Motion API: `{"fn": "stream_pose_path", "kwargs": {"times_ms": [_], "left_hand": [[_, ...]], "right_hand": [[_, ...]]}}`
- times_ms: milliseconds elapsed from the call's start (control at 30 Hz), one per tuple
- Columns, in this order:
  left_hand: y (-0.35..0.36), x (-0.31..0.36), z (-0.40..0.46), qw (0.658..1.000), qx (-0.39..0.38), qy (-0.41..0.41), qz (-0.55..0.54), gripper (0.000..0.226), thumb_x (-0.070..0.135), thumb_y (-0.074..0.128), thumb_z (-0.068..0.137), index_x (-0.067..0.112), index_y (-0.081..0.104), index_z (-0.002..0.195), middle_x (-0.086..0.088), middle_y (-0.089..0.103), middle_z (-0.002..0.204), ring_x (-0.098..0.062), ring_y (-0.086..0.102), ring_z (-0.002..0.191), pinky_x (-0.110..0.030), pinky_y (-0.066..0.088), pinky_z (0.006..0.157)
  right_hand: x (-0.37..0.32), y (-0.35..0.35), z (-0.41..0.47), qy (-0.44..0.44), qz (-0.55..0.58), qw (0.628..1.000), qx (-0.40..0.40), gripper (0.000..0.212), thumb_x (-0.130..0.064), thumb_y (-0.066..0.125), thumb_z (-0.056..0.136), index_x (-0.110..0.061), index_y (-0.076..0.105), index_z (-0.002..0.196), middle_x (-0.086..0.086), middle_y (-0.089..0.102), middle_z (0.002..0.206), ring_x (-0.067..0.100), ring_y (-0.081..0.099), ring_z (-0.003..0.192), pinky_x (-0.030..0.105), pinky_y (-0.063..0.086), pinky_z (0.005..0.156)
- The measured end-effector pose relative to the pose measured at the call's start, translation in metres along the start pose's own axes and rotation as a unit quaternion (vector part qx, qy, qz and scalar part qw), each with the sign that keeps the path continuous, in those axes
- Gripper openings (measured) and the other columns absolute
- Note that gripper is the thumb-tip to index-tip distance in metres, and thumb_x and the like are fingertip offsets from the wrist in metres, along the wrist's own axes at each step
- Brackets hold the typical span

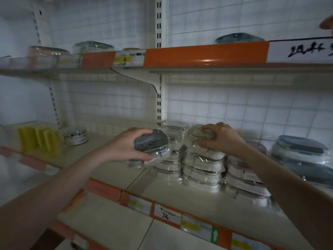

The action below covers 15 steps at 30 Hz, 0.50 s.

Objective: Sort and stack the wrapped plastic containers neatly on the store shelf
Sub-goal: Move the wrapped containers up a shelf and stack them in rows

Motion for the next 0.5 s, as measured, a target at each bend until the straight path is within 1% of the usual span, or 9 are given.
{"fn": "stream_pose_path", "kwargs": {"times_ms": [133,200,233,267,300,333,400,467,500], "left_hand": [[-0.003,-0.021,0.000,1.000,-0.004,-0.006,0.004,0.100,0.073,0.063,0.047,0.035,0.042,0.137,0.008,0.046,0.132,-0.007,0.044,0.119,-0.025,0.036,0.096],[-0.003,-0.027,0.001,1.000,-0.005,-0.001,0.004,0.091,0.061,0.075,0.059,0.033,0.041,0.138,0.007,0.045,0.133,-0.006,0.043,0.118,-0.022,0.034,0.093],[-0.002,-0.030,0.002,1.000,-0.004,0.001,0.003,0.086,0.053,0.080,0.064,0.033,0.041,0.138,0.007,0.044,0.133,-0.006,0.042,0.119,-0.022,0.034,0.093],[-0.002,-0.032,0.003,1.000,-0.004,0.003,0.002,0.084,0.050,0.081,0.066,0.033,0.041,0.138,0.007,0.044,0.134,-0.007,0.042,0.119,-0.022,0.034,0.093],[-0.001,-0.034,0.003,1.000,-0.005,0.003,0.001,0.086,0.053,0.080,0.064,0.034,0.041,0.138,0.007,0.044,0.134,-0.007,0.042,0.119,-0.023,0.034,0.093],[-0.001,-0.035,0.004,1.000,-0.008,0.001,-0.001,0.090,0.062,0.075,0.058,0.035,0.041,0.137,0.008,0.044,0.134,-0.006,0.042,0.119,-0.023,0.035,0.094],[0.001,-0.036,0.006,1.000,-0.010,0.000,-0.009,0.098,0.072,0.063,0.048,0.036,0.042,0.136,0.009,0.045,0.133,-0.006,0.043,0.119,-0.023,0.035,0.095],[0.003,-0.035,0.008,1.000,-0.009,0.005,-0.022,0.099,0.074,0.060,0.046,0.036,0.043,0.136,0.008,0.046,0.133,-0.006,0.043,0.119,-0.023,0.035,0.095],[0.004,-0.034,0.009,1.000,-0.008,0.009,-0.024,0.099,0.074,0.060,0.046,0.036,0.043,0.136,0.008,0.046,0.133,-0.006,0.043,0.119,-0.023,0.035,0.095]], "right_hand": [[-0.006,0.019,0.018,-0.023,-0.014,0.999,-0.033,0.064,-0.059,0.064,0.075,-0.033,0.049,0.131,0.006,0.052,0.125,0.024,0.046,0.117,0.039,0.038,0.099],[-0.002,0.026,0.026,-0.020,-0.005,0.999,-0.043,0.063,-0.061,0.063,0.075,-0.034,0.050,0.131,0.006,0.053,0.125,0.025,0.046,0.118,0.041,0.036,0.101],[0.001,0.028,0.028,-0.016,-0.003,0.998,-0.052,0.064,-0.062,0.062,0.074,-0.036,0.050,0.131,0.006,0.052,0.123,0.026,0.045,0.118,0.041,0.036,0.101],[0.005,0.031,0.030,-0.017,-0.002,0.998,-0.063,0.065,-0.064,0.062,0.074,-0.037,0.049,0.131,0.005,0.052,0.121,0.026,0.045,0.117,0.041,0.036,0.101],[0.007,0.032,0.032,-0.023,-0.005,0.997,-0.073,0.067,-0.066,0.061,0.073,-0.037,0.050,0.132,0.004,0.053,0.119,0.026,0.046,0.116,0.040,0.037,0.099],[0.009,0.033,0.032,-0.030,-0.005,0.996,-0.084,0.066,-0.064,0.062,0.073,-0.036,0.050,0.132,0.003,0.054,0.118,0.025,0.048,0.116,0.039,0.038,0.098],[0.011,0.032,0.032,-0.040,0.014,0.994,-0.098,0.057,-0.050,0.066,0.080,-0.033,0.051,0.133,0.000,0.054,0.123,0.022,0.048,0.119,0.035,0.037,0.102],[0.014,0.031,0.030,-0.041,0.040,0.994,-0.097,0.048,-0.037,0.065,0.085,-0.030,0.053,0.131,-0.001,0.052,0.132,0.018,0.045,0.124,0.030,0.032,0.107],[0.015,0.030,0.030,-0.044,0.041,0.994,-0.093,0.046,-0.036,0.064,0.086,-0.030,0.053,0.131,-0.002,0.051,0.134,0.016,0.045,0.125,0.028,0.031,0.107]]}}
Point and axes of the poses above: each hand's wrist, its own z-axis towards the middle knuckle, its own y-axis out of the palm, x = y × z, the point moved 5 cm from there along z, towards the middle knuckle
